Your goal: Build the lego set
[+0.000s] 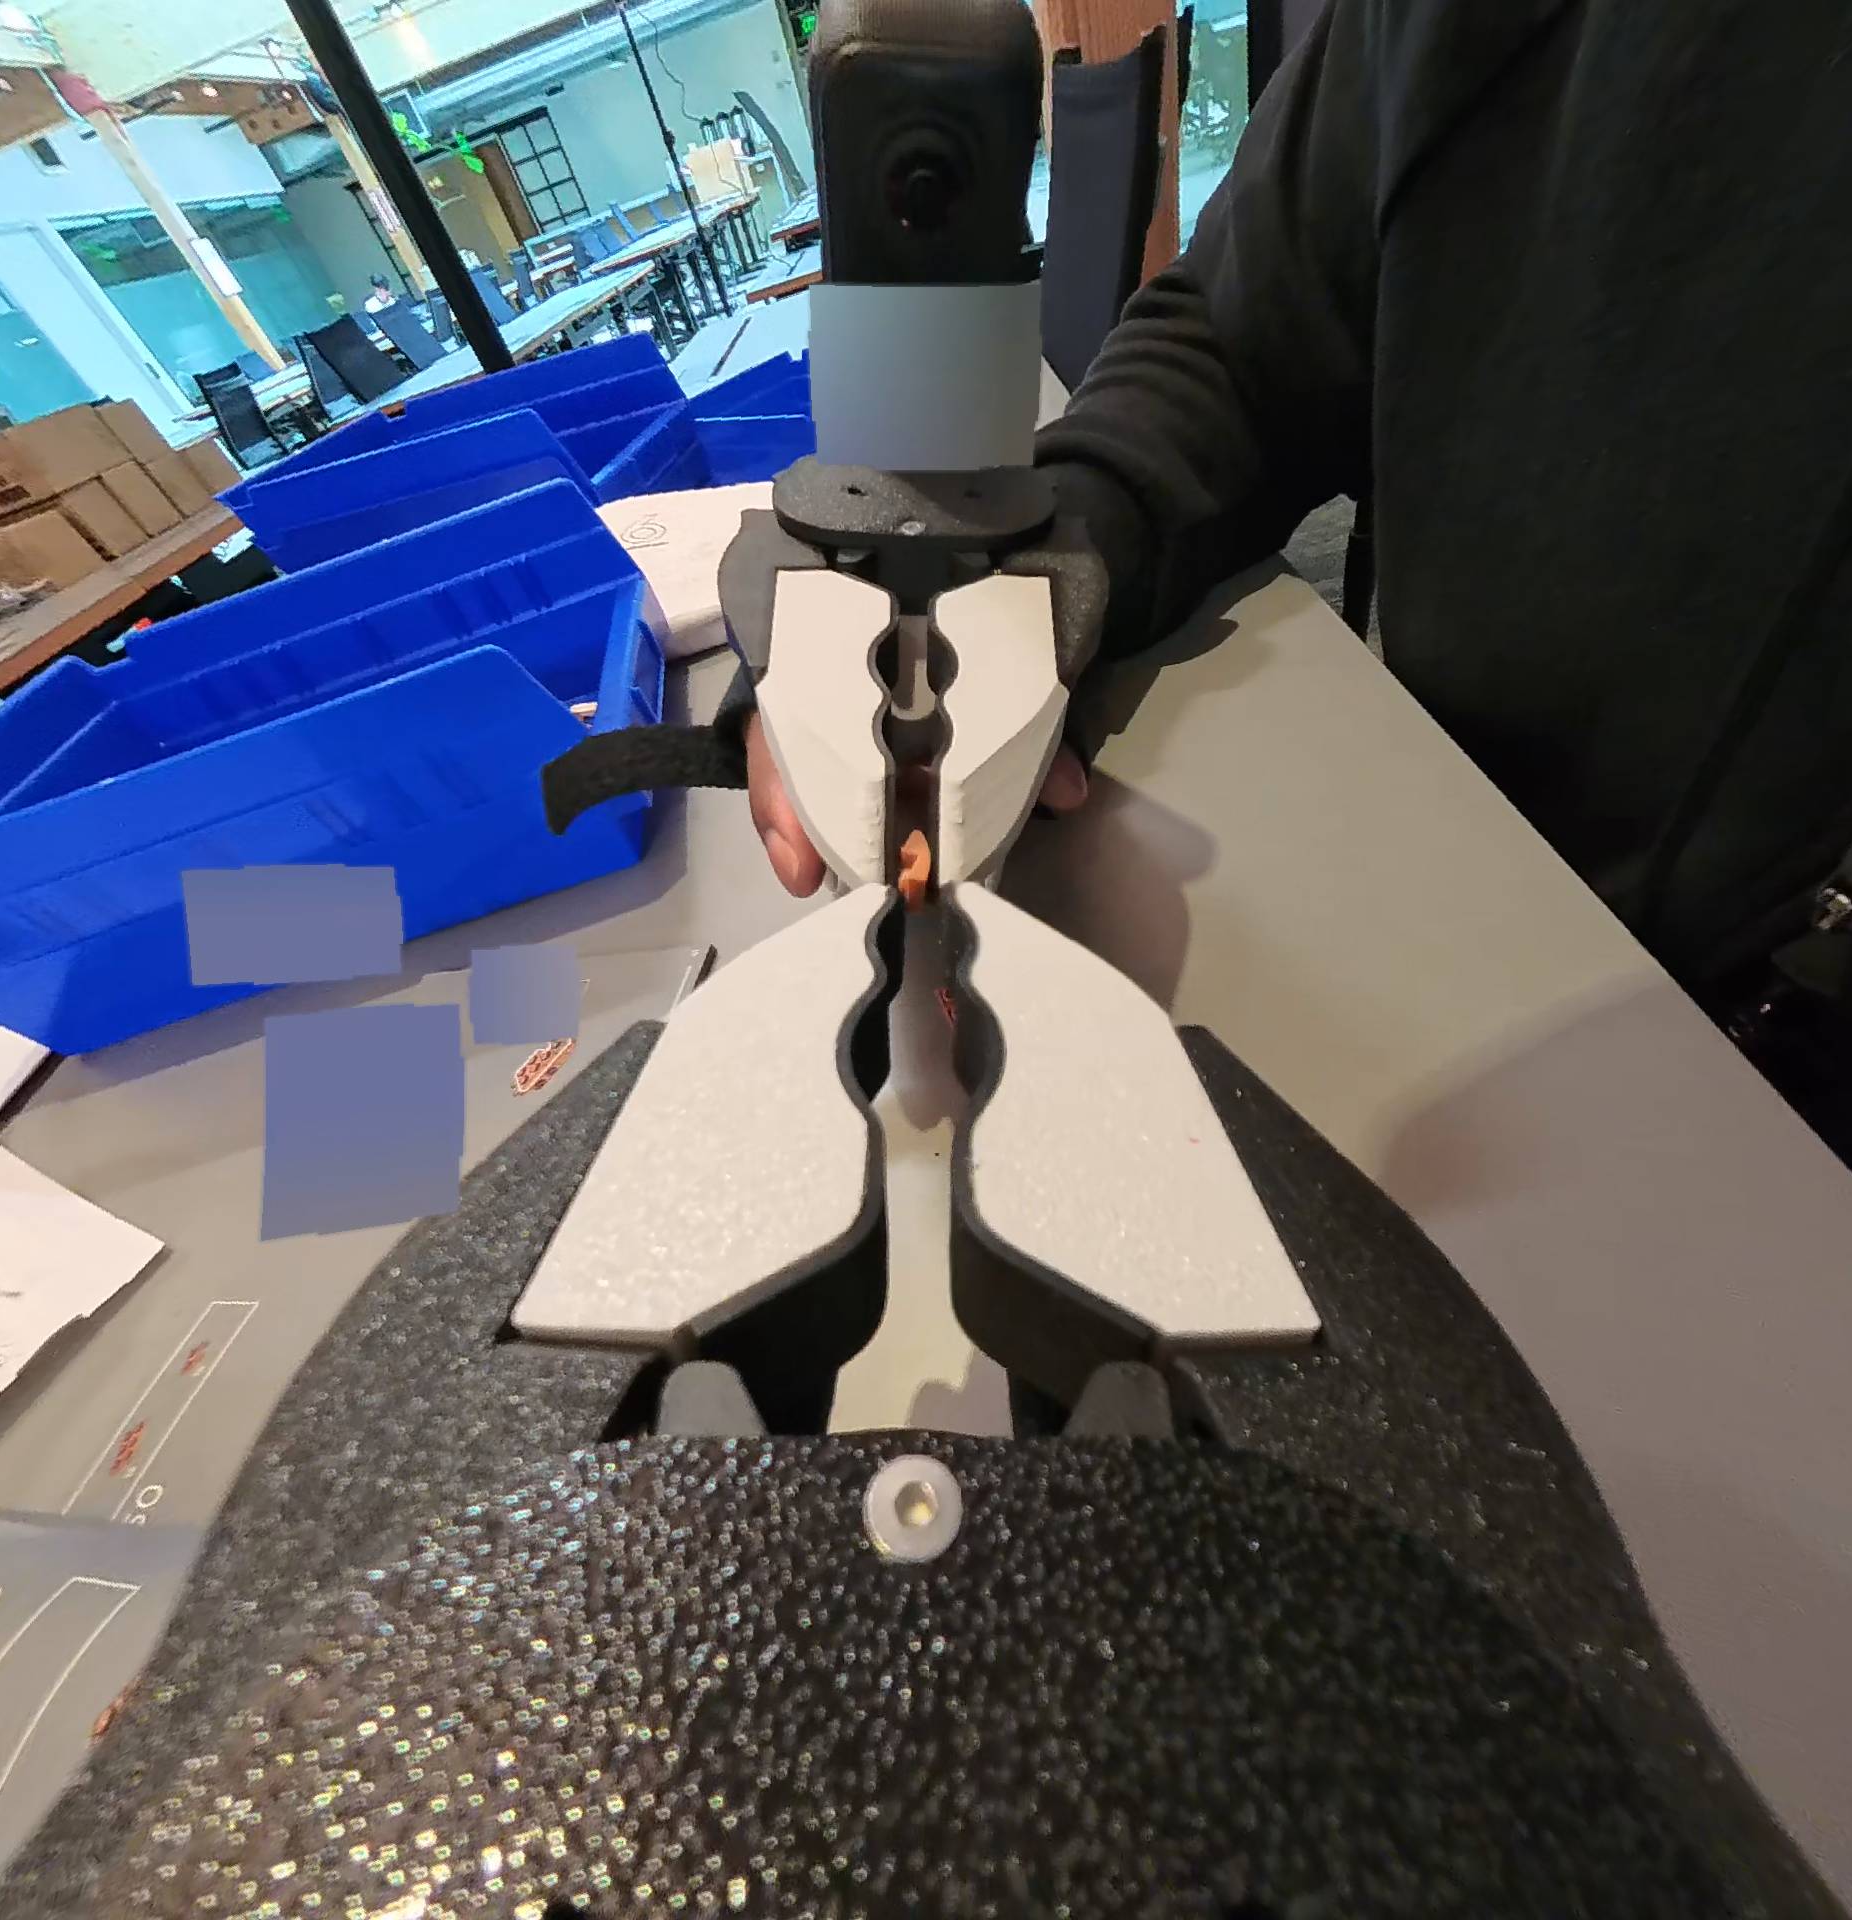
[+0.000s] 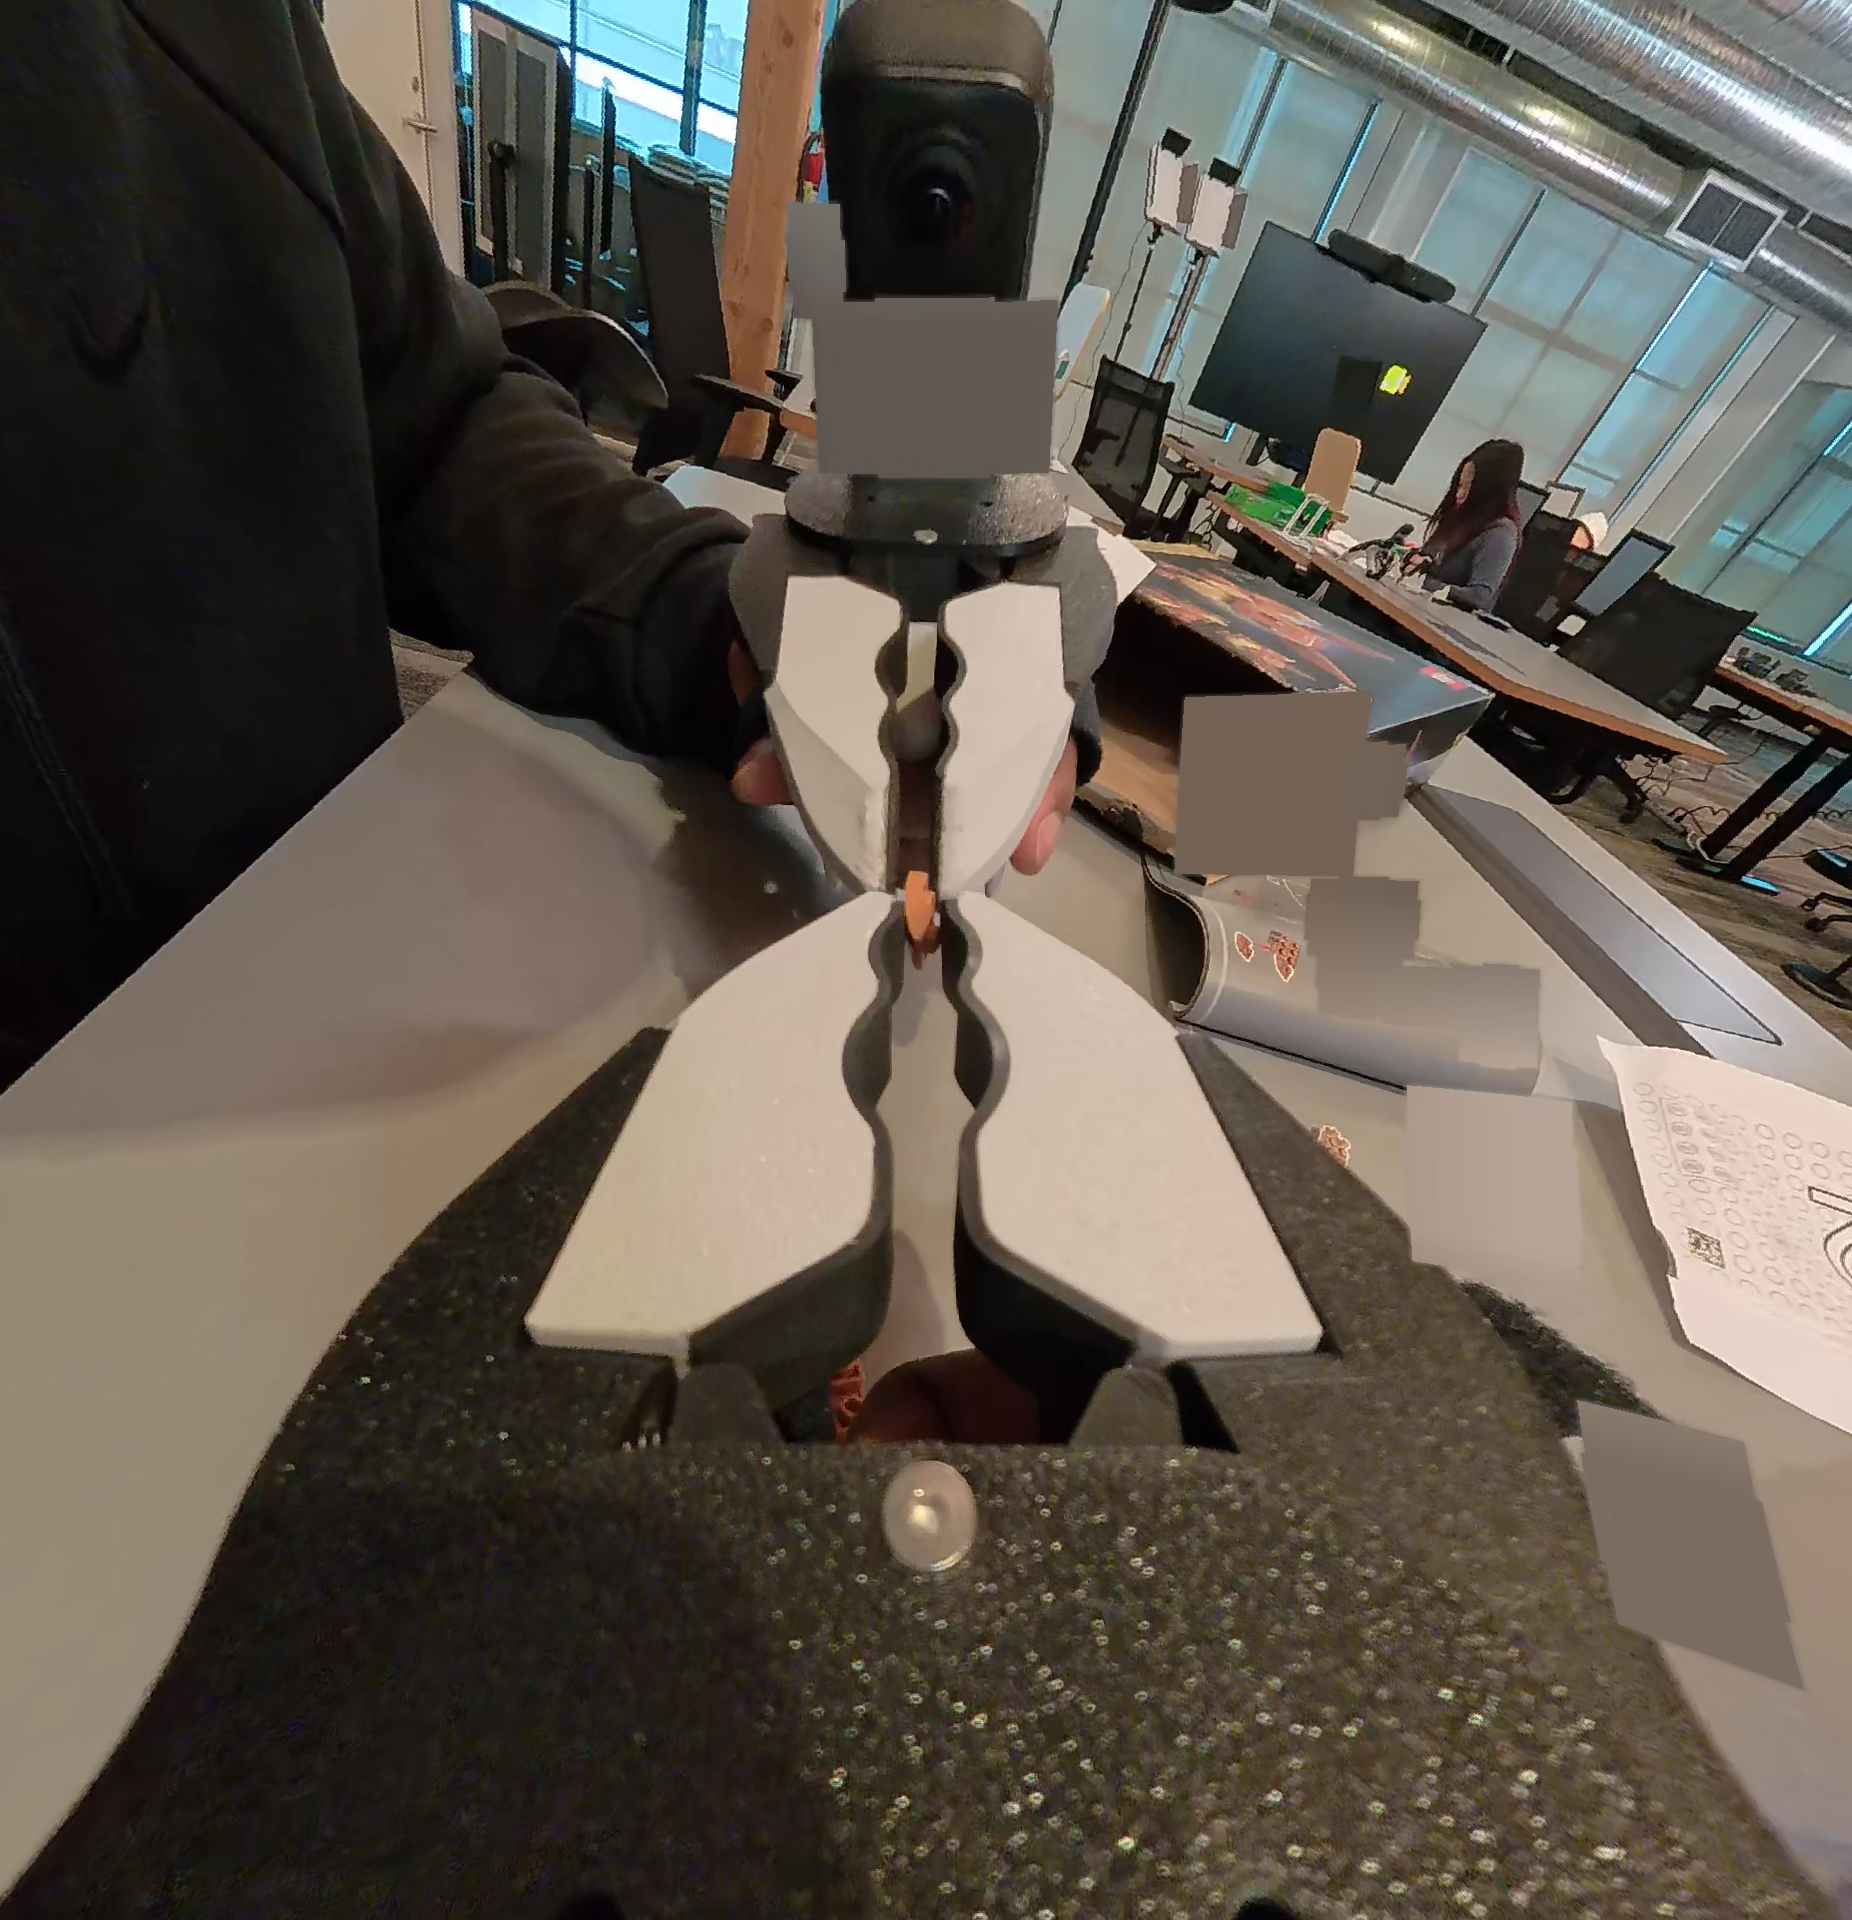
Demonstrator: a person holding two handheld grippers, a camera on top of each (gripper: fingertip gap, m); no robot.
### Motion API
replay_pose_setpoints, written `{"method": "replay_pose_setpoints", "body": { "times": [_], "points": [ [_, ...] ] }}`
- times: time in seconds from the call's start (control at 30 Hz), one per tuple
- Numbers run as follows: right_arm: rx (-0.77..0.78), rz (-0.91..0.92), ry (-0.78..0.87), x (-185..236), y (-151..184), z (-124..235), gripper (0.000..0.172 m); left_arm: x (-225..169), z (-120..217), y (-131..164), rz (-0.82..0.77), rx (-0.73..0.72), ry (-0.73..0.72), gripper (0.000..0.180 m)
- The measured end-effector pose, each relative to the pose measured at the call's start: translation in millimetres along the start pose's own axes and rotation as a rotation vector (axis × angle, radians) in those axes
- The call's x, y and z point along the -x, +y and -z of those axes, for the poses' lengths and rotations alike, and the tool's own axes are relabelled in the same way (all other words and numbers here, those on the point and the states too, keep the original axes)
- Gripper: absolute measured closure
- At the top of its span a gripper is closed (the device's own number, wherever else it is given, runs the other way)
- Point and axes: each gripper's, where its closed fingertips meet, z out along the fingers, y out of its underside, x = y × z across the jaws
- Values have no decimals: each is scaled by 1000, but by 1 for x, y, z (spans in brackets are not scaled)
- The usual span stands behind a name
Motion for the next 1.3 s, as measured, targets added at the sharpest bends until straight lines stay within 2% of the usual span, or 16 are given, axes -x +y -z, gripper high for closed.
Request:
{"method": "replay_pose_setpoints", "body": {
  "times": [0.37,0.63,1.0,1.17,1.3],
  "points": [
    [5,-10,43,-6,1,0,158,3,1,1,35,-7,-9,178],
    [-7,-31,66,-13,0,3,159,9,4,-2,71,-45,-35,178],
    [-12,-36,12,-7,0,4,166,6,2,-1,101,-51,-3,178],
    [-10,-58,-13,-6,1,5,166,8,3,7,95,0,2,165],
    [44,-46,-28,-7,7,7,166,0,3,31,130,163,82,155]
  ]
}}
